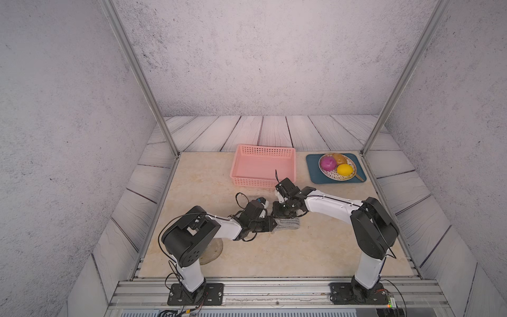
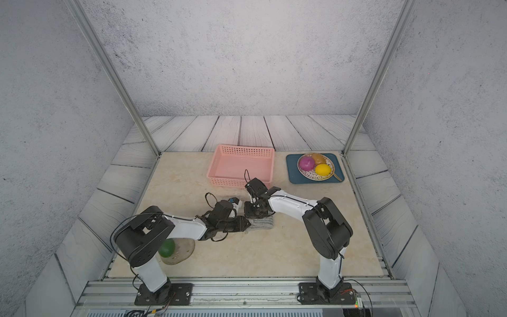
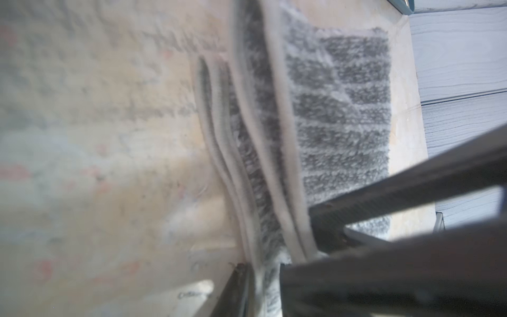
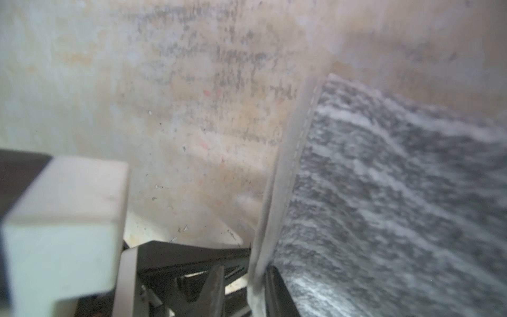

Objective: Fold the square dishcloth
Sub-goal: Fold the cleaning item at the center of the board, then smooth out the cleaning item at the center of the board.

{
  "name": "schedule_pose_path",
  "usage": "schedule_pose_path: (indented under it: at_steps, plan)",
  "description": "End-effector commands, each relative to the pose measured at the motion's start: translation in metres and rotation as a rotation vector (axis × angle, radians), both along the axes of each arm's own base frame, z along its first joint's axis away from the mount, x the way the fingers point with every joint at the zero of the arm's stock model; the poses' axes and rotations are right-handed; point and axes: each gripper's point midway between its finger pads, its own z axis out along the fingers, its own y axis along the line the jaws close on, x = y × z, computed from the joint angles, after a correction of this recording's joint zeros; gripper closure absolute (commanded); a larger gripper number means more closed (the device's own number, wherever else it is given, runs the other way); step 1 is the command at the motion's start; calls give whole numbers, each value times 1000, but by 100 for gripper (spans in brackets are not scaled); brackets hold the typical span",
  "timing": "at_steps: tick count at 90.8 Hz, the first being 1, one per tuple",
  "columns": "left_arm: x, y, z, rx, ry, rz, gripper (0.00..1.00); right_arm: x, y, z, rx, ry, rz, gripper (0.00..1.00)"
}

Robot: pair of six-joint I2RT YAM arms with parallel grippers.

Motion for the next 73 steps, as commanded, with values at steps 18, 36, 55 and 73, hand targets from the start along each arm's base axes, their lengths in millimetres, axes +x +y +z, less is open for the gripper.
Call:
schedule_pose_path:
  at_steps: [18,36,55,73]
  plan:
    - [-1,22,16,58,-76,48,68,-11,-24,29,-24,-85,-10,76]
    - [4,32,39,112,-171,54,68,-11,-64,40,-136,-174,-102,77]
    - [8,29,61,155,-217,18,53,-13,-94,38,-220,-194,-159,78]
    - [10,4,69,102,-214,-76,49,-12,-101,27,-230,-178,-182,80]
